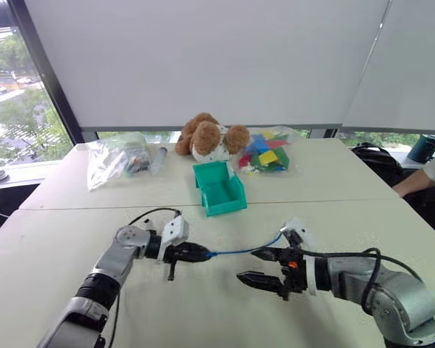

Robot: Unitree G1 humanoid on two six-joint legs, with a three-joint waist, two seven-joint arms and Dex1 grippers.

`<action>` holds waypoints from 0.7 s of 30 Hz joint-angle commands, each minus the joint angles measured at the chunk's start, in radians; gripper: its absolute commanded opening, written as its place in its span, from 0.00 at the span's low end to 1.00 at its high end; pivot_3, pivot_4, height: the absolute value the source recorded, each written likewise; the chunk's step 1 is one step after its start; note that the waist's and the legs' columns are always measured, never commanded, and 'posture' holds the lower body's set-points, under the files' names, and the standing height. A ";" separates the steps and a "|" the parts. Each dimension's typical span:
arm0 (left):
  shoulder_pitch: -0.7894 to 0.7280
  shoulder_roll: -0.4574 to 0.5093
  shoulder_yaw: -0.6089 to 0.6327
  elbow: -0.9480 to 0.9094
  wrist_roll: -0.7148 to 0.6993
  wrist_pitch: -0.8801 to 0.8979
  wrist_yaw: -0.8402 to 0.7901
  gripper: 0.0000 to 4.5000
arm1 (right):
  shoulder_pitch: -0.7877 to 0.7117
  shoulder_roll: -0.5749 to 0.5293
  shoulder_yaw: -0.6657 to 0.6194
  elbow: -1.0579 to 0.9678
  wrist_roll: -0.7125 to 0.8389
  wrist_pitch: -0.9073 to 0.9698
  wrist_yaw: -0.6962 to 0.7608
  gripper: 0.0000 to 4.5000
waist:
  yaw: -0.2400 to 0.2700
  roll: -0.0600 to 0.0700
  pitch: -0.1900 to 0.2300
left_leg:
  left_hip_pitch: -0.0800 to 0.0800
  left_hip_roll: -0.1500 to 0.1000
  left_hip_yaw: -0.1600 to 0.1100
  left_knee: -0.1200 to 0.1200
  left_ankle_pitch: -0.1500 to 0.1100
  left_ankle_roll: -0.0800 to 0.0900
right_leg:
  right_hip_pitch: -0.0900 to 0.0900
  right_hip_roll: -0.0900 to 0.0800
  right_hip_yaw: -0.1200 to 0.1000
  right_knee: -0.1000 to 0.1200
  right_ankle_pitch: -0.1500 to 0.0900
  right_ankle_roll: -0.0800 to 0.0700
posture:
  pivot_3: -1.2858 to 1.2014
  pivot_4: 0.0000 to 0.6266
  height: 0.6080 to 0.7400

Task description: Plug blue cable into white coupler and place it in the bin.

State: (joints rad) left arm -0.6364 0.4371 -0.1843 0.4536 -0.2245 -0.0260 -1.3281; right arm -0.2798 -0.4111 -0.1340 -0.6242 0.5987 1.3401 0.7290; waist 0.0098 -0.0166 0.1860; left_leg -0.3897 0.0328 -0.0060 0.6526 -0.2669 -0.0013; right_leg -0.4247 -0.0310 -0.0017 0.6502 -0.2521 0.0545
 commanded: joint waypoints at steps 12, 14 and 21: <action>-0.011 -0.037 0.043 -0.208 -0.069 0.118 0.111 0.01 | -0.234 0.459 -0.318 0.179 0.076 0.205 -0.347 1.00 | -0.017 0.001 0.000 | -0.001 0.000 -0.001 -0.001 0.000 0.000 | -0.001 0.001 0.000 0.001 0.000 0.000 | 0.52 0.24 1.00; -0.011 -0.039 0.045 -0.209 -0.068 0.116 0.119 0.01 | -0.242 0.467 -0.320 0.192 0.083 0.202 -0.361 1.00 | -0.022 0.001 0.000 | -0.001 0.000 -0.001 -0.001 0.000 0.000 | -0.002 0.001 0.000 0.001 0.000 0.000 | 0.52 0.24 1.00; -0.005 -0.040 0.044 -0.225 -0.070 0.120 0.130 0.01 | -0.253 0.493 -0.315 0.218 0.104 0.188 -0.390 1.00 | -0.027 0.001 0.000 | 0.000 0.000 -0.001 -0.003 0.000 0.000 | -0.002 0.001 0.000 0.002 0.000 0.000 | 0.52 0.24 1.00</action>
State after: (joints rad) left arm -0.6372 0.3961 -0.1624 0.2656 -0.2733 0.0990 -1.1999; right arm -0.5122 0.0727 -0.4514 -0.3970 0.6732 1.5421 0.3408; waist -0.0170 -0.0155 0.1857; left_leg -0.3901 0.0328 -0.0071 0.6497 -0.2668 -0.0011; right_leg -0.4272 -0.0295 -0.0014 0.6518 -0.2520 0.0545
